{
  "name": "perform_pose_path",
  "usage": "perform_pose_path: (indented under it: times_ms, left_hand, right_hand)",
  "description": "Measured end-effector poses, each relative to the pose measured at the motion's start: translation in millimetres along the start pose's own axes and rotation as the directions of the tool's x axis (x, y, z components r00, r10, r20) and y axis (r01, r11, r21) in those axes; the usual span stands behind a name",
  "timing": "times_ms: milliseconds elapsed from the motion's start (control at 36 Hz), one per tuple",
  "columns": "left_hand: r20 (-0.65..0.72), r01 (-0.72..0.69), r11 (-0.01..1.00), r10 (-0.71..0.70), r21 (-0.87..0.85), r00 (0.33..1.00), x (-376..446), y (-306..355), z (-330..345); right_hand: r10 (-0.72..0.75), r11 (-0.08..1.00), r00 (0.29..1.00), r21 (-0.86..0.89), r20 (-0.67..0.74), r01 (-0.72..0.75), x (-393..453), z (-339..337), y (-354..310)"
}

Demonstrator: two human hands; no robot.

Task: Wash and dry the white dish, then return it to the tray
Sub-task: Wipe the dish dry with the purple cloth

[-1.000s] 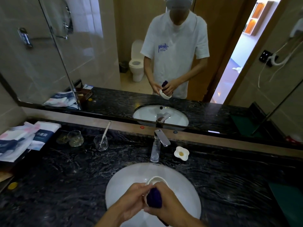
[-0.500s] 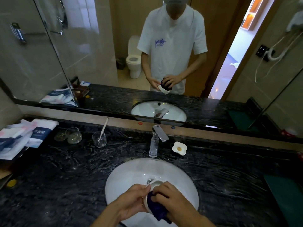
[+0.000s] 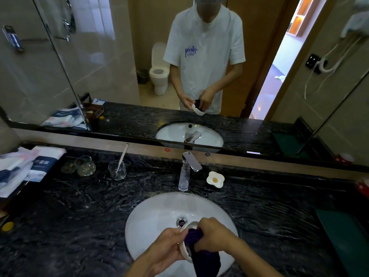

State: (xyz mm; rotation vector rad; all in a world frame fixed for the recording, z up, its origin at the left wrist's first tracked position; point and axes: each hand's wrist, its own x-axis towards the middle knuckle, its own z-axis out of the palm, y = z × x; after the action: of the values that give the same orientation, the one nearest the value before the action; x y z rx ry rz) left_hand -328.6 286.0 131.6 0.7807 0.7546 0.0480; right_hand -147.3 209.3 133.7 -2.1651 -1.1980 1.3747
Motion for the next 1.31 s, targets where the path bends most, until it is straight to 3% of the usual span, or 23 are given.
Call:
perform_pose_path:
  times_ms: [83,194,278,361,417,500,583,694,833,917,1056,1139,1222,1306]
  left_hand:
    - [0.019,0.008,1.000,-0.008,-0.002,1.000,0.2,-4.2,-6.8]
    - [0.022,0.005,0.996,-0.003,-0.092,1.000,2.8,-4.2,-14.3]
    - [0.059,-0.005,0.998,0.009,-0.069,0.998,4.0,-2.8,-16.5]
    - [0.070,-0.003,1.000,0.005,-0.031,0.998,1.1,0.6,-20.2]
    - [0.106,-0.013,1.000,0.014,-0.013,0.994,-0.3,2.6,-22.6]
    - [0.163,-0.015,1.000,0.017,-0.018,0.987,-2.3,8.4,-22.4]
    - [0.178,-0.008,1.000,0.009,-0.004,0.984,-1.2,19.5,-13.8]
    - [0.200,0.011,1.000,-0.009,-0.010,0.980,3.5,24.8,-3.5]
    - [0.214,0.014,0.999,-0.003,-0.052,0.977,6.1,15.6,-3.3]
    - [0.179,0.011,0.996,0.005,-0.089,0.984,6.7,7.9,-1.1]
    - [0.046,-0.070,0.976,0.082,-0.208,0.996,12.6,-8.3,2.3]
    - [-0.034,-0.101,0.969,0.095,-0.225,0.995,13.3,-14.2,10.9]
    - [-0.032,-0.079,0.973,0.073,-0.217,0.997,8.0,-9.8,8.4]
    - [0.104,-0.013,0.990,0.028,-0.140,0.994,-1.2,8.5,-4.5]
  right_hand:
    - [0.013,0.979,0.998,0.202,0.065,-0.026,-6.1,-7.0,3.1]
    - [0.008,0.857,0.996,0.513,0.087,-0.052,-29.7,-16.8,-0.3]
    - [-0.005,0.706,0.999,0.707,-0.052,0.040,-43.3,-29.5,-7.5]
    - [0.035,0.589,0.966,0.786,-0.257,0.188,-49.2,-46.8,-12.5]
    - [0.037,0.613,0.936,0.748,-0.350,0.256,-50.2,-58.4,-13.2]
    - [-0.043,0.787,0.905,0.543,-0.423,0.291,-42.7,-65.7,-8.9]
    - [-0.145,0.920,0.918,0.291,-0.370,0.263,-31.6,-55.0,-10.9]
    - [-0.209,0.968,0.948,0.083,-0.238,0.235,-19.5,-35.2,-14.9]
    - [-0.245,0.969,0.935,-0.086,-0.255,0.230,-6.5,-20.1,0.4]
    - [-0.221,0.975,0.904,-0.057,-0.366,0.216,-1.6,-4.8,15.4]
    - [0.032,0.947,0.830,0.283,-0.557,0.153,-7.7,30.6,24.3]
    - [0.148,0.906,0.770,0.398,-0.621,0.147,-9.2,42.6,21.1]
    - [0.081,0.910,0.797,0.370,-0.598,0.185,-8.7,39.2,21.2]
    - [-0.131,0.949,0.824,0.171,-0.551,0.266,-6.1,18.5,25.9]
